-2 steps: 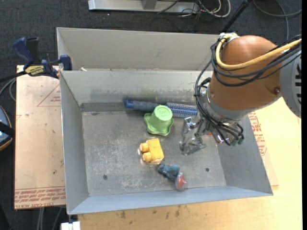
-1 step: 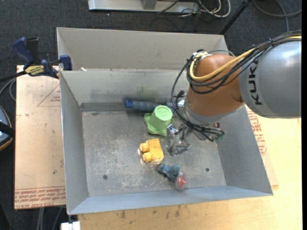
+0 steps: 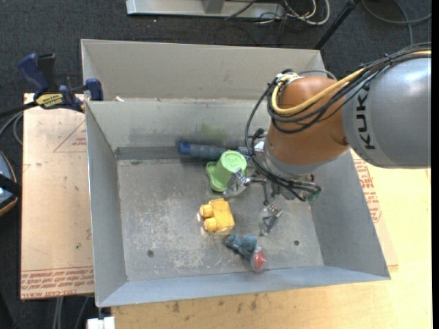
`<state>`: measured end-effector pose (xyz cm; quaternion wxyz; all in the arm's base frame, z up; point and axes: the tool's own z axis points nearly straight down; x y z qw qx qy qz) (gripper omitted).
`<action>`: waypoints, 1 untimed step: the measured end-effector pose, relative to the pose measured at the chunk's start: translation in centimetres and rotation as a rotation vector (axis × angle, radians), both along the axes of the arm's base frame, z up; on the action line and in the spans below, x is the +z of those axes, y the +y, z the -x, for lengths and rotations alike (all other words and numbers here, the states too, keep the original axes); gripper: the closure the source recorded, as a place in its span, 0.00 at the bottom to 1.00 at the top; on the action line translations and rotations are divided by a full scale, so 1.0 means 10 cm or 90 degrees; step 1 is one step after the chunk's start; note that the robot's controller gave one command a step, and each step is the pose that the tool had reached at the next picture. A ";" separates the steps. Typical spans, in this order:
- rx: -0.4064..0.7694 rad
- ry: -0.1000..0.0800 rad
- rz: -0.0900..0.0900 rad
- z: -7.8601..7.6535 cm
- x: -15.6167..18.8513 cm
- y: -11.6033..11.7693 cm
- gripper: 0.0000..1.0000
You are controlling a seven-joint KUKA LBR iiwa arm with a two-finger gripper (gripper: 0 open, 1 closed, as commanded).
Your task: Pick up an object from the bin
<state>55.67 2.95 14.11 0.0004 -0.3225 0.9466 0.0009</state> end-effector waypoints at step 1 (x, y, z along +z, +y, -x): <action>0.118 0.001 -0.002 0.04 -0.50 0.94 0.00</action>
Offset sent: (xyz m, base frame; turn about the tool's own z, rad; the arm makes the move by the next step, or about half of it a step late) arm -0.0023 0.0889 -0.0480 -0.1793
